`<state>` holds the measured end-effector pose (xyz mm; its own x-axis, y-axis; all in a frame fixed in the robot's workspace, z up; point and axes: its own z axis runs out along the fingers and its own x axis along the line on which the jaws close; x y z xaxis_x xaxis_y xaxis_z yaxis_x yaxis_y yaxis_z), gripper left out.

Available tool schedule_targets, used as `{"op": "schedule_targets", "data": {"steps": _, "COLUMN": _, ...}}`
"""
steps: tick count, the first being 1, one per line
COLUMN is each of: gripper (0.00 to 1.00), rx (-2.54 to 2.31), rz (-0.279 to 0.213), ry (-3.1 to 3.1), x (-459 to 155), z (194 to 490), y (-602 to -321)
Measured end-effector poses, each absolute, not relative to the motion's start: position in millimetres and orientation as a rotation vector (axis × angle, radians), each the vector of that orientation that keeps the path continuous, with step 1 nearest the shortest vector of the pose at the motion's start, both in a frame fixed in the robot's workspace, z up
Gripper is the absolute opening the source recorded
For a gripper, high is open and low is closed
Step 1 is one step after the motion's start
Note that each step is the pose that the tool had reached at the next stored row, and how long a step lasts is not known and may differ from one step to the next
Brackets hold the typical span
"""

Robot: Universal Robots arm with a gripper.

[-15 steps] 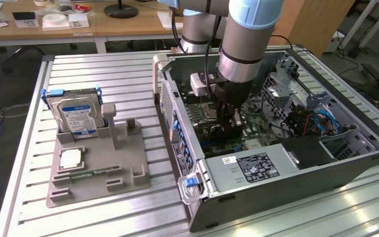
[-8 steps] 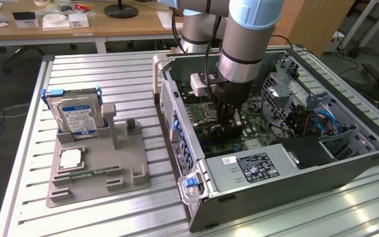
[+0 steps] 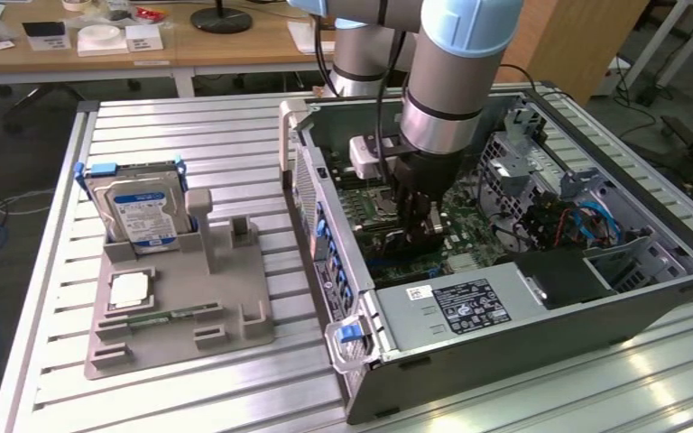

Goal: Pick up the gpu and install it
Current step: 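Insert the gpu into the slot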

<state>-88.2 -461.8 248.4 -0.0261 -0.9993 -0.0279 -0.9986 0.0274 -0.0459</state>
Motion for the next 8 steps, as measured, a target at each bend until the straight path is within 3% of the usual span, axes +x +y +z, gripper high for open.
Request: {"op": "schedule_targets", "data": {"steps": 8, "gripper": 0.28, "rx": -2.155, "rz": -0.021, "ry": 2.213, "x": -88.6, "z": 247.9, "y": -461.9}}
